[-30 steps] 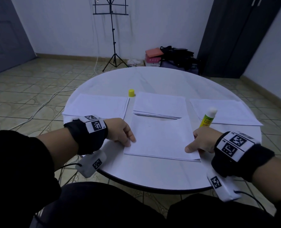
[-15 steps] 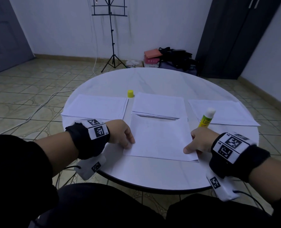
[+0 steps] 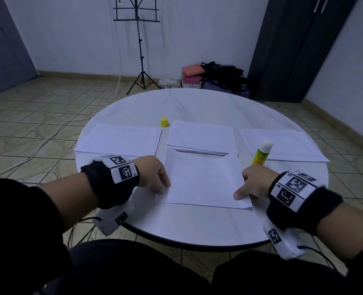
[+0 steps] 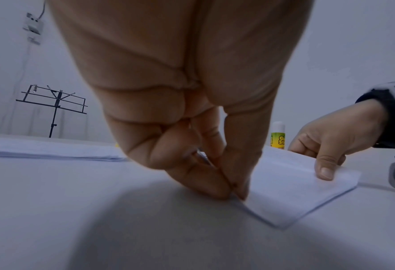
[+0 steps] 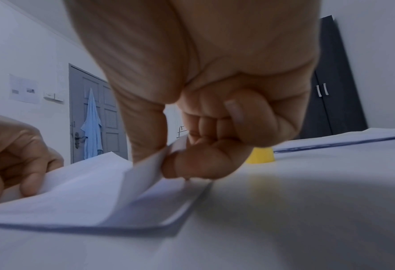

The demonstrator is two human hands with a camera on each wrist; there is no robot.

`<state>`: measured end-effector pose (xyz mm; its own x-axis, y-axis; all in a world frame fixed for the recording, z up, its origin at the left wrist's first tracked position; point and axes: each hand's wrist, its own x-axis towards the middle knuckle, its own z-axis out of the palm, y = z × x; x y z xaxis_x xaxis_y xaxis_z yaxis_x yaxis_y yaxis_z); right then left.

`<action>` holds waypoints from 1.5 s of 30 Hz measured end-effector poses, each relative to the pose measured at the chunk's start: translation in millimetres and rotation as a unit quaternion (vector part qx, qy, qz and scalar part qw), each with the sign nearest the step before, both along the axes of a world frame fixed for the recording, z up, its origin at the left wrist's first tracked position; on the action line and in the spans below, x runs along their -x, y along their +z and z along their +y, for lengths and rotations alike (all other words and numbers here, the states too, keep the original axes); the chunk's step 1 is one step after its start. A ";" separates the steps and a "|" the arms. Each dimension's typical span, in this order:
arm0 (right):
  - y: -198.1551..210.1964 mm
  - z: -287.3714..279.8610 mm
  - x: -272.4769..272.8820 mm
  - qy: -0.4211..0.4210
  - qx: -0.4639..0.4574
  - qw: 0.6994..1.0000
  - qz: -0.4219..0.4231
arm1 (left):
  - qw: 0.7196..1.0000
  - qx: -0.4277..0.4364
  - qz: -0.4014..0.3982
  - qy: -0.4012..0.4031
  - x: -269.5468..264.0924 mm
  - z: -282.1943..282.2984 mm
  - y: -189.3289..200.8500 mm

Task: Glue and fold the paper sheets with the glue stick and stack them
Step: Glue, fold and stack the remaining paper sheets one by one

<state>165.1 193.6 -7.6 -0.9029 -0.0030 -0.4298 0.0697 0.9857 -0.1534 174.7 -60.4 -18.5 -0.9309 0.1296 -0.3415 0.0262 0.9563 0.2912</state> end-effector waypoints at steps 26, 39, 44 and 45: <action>9.6 9.1 -0.4 0.108 -0.081 0.990 -0.029 | 0.964 0.195 -0.001 -0.181 33.3 106.3 11.5; 4.6 25.6 14.6 0.059 -0.012 0.998 -0.008 | 0.962 0.159 -0.026 -0.222 39.4 128.5 -15.0; 0.1 18.6 18.3 0.069 -0.033 0.997 -0.012 | 0.965 0.146 -0.026 -0.216 39.6 127.5 -16.3; -1.3 16.4 19.5 0.069 -0.035 0.997 -0.011 | 0.966 0.141 -0.023 -0.215 38.9 127.3 -16.6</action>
<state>145.6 210.0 -8.9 -0.8861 -0.0964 -0.4533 -0.0654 0.9944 -0.0835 135.8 67.0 -35.1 -0.7949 0.3957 -0.4600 0.4312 0.9017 0.0305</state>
